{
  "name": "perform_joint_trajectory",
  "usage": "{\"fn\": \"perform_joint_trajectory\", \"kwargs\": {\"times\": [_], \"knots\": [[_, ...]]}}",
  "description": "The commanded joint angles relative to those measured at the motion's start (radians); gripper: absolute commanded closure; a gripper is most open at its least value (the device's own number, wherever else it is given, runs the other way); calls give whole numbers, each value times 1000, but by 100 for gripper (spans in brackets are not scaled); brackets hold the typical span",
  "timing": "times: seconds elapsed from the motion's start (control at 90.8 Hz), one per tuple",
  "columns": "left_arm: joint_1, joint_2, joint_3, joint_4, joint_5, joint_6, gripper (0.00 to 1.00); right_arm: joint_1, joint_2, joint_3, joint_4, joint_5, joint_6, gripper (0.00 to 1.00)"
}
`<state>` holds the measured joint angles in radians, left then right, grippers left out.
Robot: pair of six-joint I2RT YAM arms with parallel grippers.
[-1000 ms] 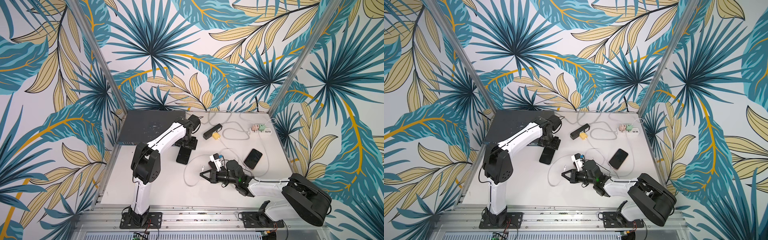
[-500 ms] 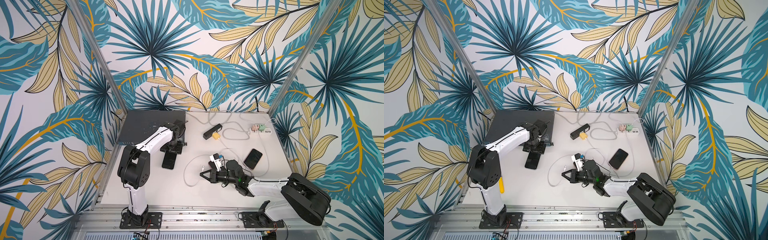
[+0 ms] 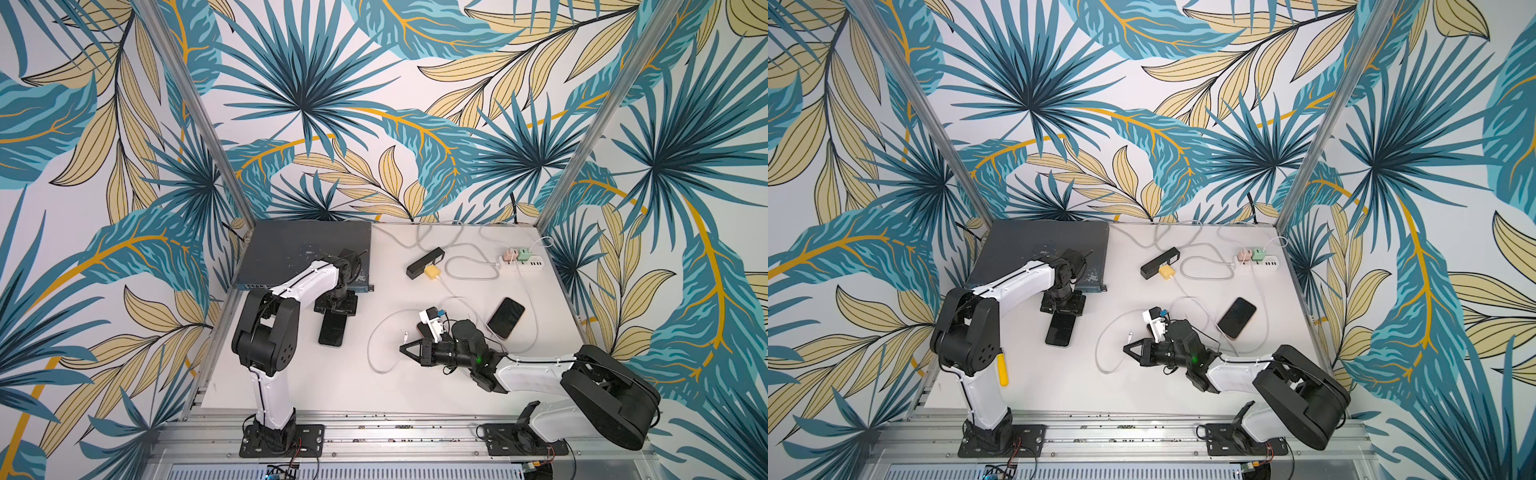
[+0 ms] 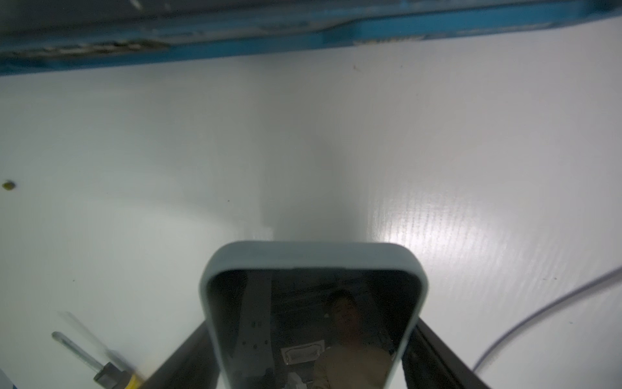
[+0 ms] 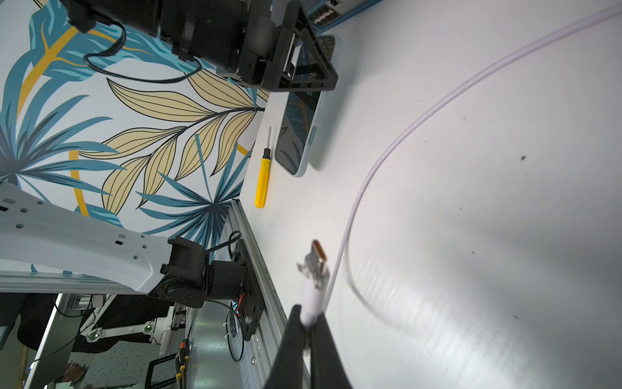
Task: Unplug the charging cable from the phone
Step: Place the phone at the center of the board, then place the charging cable at the center of the board.
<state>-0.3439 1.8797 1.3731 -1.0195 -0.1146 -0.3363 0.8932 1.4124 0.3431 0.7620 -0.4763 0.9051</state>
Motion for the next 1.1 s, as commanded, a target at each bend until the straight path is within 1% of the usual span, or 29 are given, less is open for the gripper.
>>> {"fn": "perform_joint_trajectory", "kwargs": {"times": [0.0,0.077,0.143,0.242,0.463,0.65,0.793,0.903,1.002,1.058,1.091], "knots": [[16,16,-20,37,1,6,27,-4,12,7,16,-4,-11,97],[17,34,-23,39,1,6,25,-8,21,8,15,0,-11,97],[18,39,-27,48,1,8,21,-11,38,21,1,-2,-13,97],[20,49,-23,47,1,9,19,-13,68,42,-5,-6,-15,94],[28,53,-32,58,1,9,17,-23,84,35,12,-2,2,94],[33,46,-38,52,1,8,10,-26,94,45,-15,9,-4,94],[33,-14,-32,32,1,-1,9,-33,149,87,-71,9,-14,93],[31,-91,-41,23,60,-18,10,-41,200,129,-125,16,-31,90],[17,-166,-57,18,73,-30,10,-54,255,164,-163,25,-39,89],[6,-202,-63,15,76,-34,10,-57,281,192,-196,34,-61,87],[-3,-221,-68,12,79,-37,10,-57,292,209,-231,43,-74,83]]}}
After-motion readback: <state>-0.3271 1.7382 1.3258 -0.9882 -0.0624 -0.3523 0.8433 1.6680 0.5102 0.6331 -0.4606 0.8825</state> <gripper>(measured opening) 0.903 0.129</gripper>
